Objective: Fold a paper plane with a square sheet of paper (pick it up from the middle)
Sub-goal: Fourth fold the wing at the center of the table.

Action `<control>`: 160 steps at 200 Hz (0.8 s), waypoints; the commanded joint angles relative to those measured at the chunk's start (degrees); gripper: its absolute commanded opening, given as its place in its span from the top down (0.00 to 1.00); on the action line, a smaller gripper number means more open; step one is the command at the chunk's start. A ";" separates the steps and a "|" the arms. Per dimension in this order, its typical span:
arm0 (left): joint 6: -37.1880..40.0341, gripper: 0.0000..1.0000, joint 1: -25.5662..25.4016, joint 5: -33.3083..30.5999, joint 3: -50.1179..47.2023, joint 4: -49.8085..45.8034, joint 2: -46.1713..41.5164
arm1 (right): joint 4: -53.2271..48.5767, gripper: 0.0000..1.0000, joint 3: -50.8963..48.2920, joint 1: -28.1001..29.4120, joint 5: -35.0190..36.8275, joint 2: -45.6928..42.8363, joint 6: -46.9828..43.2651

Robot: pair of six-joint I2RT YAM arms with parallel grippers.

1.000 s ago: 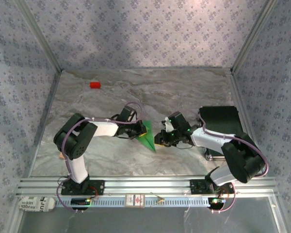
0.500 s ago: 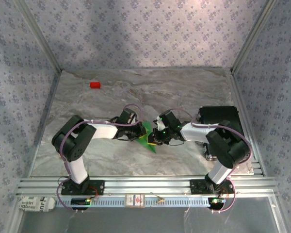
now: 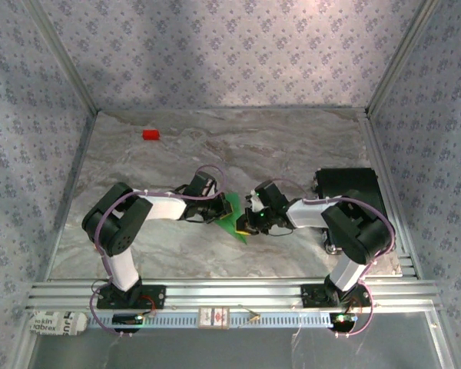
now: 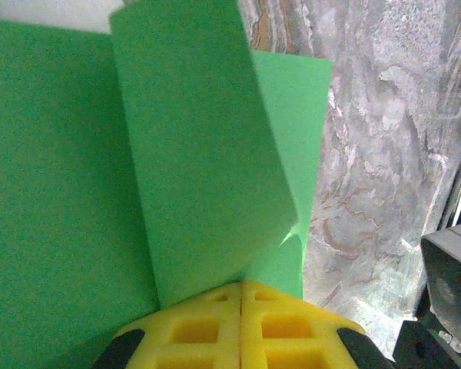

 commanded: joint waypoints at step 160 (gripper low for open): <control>-0.03 0.94 -0.26 -3.26 -1.57 -7.27 1.23 | -2.76 0.95 -8.29 1.22 2.14 -3.56 0.25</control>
